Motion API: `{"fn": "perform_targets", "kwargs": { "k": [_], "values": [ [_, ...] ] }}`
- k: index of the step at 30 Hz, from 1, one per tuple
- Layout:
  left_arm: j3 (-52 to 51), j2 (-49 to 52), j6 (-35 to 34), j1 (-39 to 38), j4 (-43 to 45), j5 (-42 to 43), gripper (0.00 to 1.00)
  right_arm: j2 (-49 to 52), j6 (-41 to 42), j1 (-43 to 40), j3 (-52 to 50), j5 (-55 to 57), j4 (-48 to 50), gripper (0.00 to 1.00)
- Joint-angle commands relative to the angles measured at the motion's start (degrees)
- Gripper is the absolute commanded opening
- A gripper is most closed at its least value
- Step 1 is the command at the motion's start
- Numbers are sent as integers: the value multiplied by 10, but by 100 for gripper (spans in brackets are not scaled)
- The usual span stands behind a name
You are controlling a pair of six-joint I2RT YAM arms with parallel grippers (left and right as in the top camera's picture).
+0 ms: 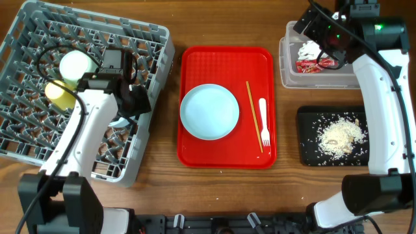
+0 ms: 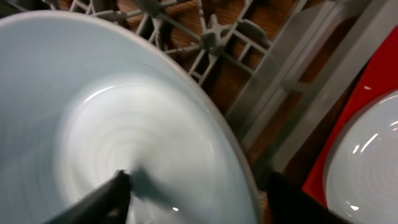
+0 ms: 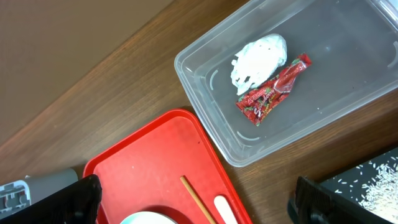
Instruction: Sort waste into correct bins and load items into the dishwasher rack
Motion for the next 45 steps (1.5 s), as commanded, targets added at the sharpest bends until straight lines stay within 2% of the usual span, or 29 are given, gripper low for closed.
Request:
{"fn": "perform_targets", "kwargs": {
  "k": [1, 2, 3, 7, 10, 13, 16, 18, 23, 26, 29, 38, 42, 45],
  "values": [
    [-3, 35, -1, -2, 2, -52, 56, 8, 3, 0, -4, 10, 2, 100],
    [-3, 41, -1, -2, 6, -52, 54, 8, 3, 0, -4, 10, 2, 100],
    [-3, 48, -2, -2, 9, -52, 45, 8, 3, 0, -4, 10, 2, 100],
    [-3, 52, -2, -2, 17, -72, 27, 8, 3, 0, -5, 10, 2, 100],
    [-3, 52, -16, -1, 26, -81, 4, 8, 3, 0, -4, 10, 2, 100],
    [-3, 52, -31, -1, 41, -72, 4, 8, 3, 0, -4, 10, 2, 100],
    [-3, 45, -33, -1, 61, -15, 4, 8, 3, 0, -4, 10, 2, 100],
    [-3, 35, -58, -1, 82, 15, 4, 8, 3, 0, -4, 10, 2, 100],
    [-3, 11, -98, 32, 159, 165, 4, 8, 3, 0, -4, 10, 2, 100],
    [-3, 11, -133, 80, 204, 269, 4, 8, 3, 0, -4, 10, 2, 100],
    [-3, 11, -133, 136, 239, 379, 4, 8, 3, 0, -4, 10, 2, 100],
    [-4, 11, -133, 351, 254, 654, 4, 8, 3, 0, -4, 10, 2, 100],
    [-13, 11, -116, 415, 243, 712, 4, 8, 3, 0, -4, 10, 2, 100],
    [-59, 12, -116, 440, 260, 764, 4, 8, 3, 0, -4, 10, 2, 100]
  ]
}}
